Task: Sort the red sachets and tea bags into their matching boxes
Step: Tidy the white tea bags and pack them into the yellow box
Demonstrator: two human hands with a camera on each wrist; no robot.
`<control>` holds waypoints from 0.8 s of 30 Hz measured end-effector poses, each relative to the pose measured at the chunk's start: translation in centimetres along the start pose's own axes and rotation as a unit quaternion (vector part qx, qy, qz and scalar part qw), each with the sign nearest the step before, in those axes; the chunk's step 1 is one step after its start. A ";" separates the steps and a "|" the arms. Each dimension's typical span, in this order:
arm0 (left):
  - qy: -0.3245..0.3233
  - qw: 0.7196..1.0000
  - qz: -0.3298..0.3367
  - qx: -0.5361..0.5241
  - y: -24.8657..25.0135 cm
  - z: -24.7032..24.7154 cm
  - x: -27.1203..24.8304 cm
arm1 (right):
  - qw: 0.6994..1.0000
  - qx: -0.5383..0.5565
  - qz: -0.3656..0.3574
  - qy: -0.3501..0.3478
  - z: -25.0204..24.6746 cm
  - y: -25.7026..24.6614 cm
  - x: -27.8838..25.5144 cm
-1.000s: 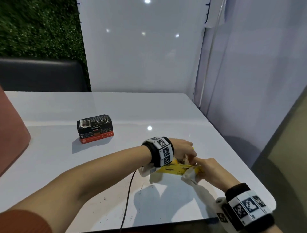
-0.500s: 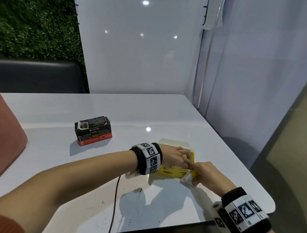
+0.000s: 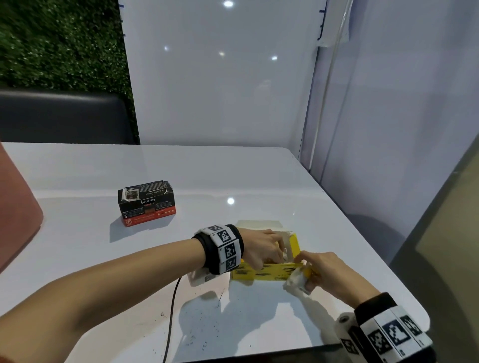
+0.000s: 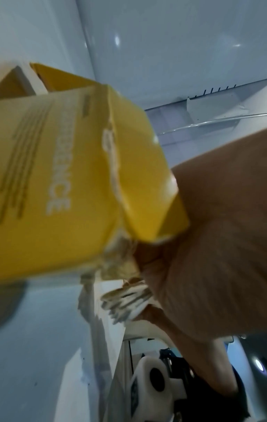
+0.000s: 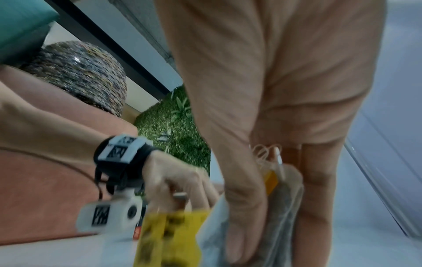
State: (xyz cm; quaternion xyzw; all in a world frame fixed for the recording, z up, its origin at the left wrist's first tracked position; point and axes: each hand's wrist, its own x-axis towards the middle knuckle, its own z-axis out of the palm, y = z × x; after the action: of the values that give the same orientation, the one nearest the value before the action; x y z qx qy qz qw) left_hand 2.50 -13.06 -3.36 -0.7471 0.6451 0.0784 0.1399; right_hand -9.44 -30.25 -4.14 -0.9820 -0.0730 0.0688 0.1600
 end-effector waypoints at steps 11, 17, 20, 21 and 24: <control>-0.017 0.998 -0.013 -0.066 0.2 -0.2 -1.2 | 0.978 -0.111 -0.176 0.010 -4.5 -2.5 5.1; 0.029 0.999 0.001 -0.045 -0.5 1.3 -1.3 | 0.964 -0.179 -0.176 -0.086 -3.8 -2.3 6.0; 0.008 0.999 -0.016 -0.038 -0.4 1.3 -1.3 | 0.960 -0.184 -0.178 -0.116 -3.7 -2.5 6.1; -0.001 0.999 -0.023 -0.040 -0.3 1.2 -1.4 | 0.954 -0.198 -0.190 -0.118 -3.5 -2.4 6.2; -0.011 0.998 -0.042 -0.044 0.0 0.8 -1.7 | 0.949 -0.211 -0.188 -0.141 -2.8 -2.5 5.9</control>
State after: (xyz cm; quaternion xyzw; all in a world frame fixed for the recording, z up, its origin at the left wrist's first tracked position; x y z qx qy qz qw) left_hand 2.28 -11.24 -3.61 -0.7781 0.6076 0.1086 0.1168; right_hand -3.51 -27.72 -1.37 -0.9421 -0.2908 0.1585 -0.0523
